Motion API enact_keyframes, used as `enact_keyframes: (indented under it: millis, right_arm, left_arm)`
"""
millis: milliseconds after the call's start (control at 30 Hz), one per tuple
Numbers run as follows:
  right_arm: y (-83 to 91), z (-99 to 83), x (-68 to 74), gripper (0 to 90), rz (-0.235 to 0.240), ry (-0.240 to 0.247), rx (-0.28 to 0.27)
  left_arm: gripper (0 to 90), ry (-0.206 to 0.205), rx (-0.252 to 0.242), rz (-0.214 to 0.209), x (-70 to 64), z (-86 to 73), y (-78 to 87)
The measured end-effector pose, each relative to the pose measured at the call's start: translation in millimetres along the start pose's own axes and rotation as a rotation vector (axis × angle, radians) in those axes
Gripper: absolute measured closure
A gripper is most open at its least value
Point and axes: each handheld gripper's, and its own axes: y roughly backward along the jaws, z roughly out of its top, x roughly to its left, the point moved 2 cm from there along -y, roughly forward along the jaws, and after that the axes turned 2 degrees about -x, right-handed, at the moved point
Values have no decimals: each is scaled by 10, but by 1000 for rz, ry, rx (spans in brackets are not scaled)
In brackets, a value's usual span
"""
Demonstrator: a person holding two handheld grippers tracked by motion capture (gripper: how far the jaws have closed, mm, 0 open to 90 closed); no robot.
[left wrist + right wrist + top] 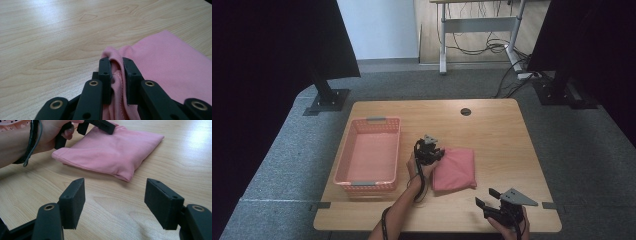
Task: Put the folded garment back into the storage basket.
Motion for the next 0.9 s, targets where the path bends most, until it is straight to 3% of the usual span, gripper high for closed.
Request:
enact_keyframes:
  millis: [333,900]
  right_arm:
    - [-3,3,-45,329,-20,-2,-1]
    - [-171,18,-30,326,-57,89,63]
  left_arm:
    - [777,-9,-23,5,-25,19,105]
    - [776,-23,-24,10,-62,21,154]
